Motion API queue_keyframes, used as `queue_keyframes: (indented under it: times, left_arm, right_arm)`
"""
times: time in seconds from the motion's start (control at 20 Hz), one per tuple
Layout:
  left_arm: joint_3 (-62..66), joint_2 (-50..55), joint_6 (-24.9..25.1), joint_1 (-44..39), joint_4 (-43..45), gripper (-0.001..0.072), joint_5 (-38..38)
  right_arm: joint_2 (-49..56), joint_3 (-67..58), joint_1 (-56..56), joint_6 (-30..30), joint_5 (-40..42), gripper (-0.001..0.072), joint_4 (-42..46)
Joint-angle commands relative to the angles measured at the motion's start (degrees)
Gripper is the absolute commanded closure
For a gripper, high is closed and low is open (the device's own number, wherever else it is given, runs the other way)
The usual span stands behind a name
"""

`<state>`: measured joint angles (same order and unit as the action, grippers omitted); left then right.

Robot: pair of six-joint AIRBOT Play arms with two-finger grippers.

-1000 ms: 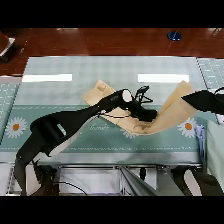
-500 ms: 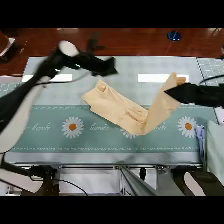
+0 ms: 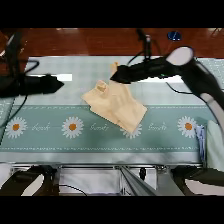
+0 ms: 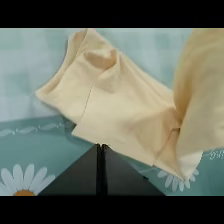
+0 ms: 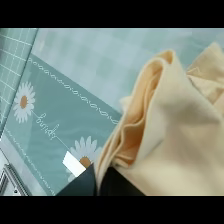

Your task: Fold the shirts.

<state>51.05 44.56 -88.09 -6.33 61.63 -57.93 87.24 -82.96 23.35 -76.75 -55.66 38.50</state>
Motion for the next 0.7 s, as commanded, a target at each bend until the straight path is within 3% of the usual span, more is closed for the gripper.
queue_keyframes:
  times: [0.0, 0.05, 0.1, 0.15, 0.3, 0.45, 0.55, 0.65]
  left_arm:
    - [-17.79, -14.51, -4.96, -0.15, -1.38, 0.069, 5.84]
    - [-21.44, -16.28, -5.68, -0.37, -2.34, 0.0691, 7.21]
    - [-24.22, -17.11, -5.68, -0.57, -2.86, 0.0691, 8.13]
    - [-26.58, -17.11, -5.68, -0.61, -3.56, 0.069, 8.85]
    - [-29.79, -16.11, -5.68, -0.59, -3.85, 0.0691, 10.51]
    - [-29.86, -15.98, -5.66, -0.59, -3.87, 0.069, 11.43]
    - [-29.86, -15.98, -5.66, -0.61, -3.87, 0.069, 11.45]
    - [-29.86, -15.98, -5.66, -0.61, -3.85, 0.069, 11.5]
  right_arm:
    - [14.58, -10.05, 4.02, -2.78, 1.55, 0.0695, -0.31]
    - [17.35, -11.85, 4.59, -3.78, 1.55, 0.0688, -0.37]
    - [19.37, -13.07, 5.11, -4.96, 1.55, 0.055, -0.85]
    - [20.85, -13.86, 5.38, -5.49, 0.9, 0.0314, -2.27]
    - [20.39, -14.12, 3.23, -5.75, -3.8, 0.0304, -2.84]
    - [14.27, -14.12, -5.09, -5.73, -17.16, 0.0304, 0.55]
    - [6.29, -13.84, -10.95, -5.79, -24.98, 0.0305, 11.82]
    - [-4.94, -8.24, -15.34, -8.11, -25.79, 0.0305, 27.1]
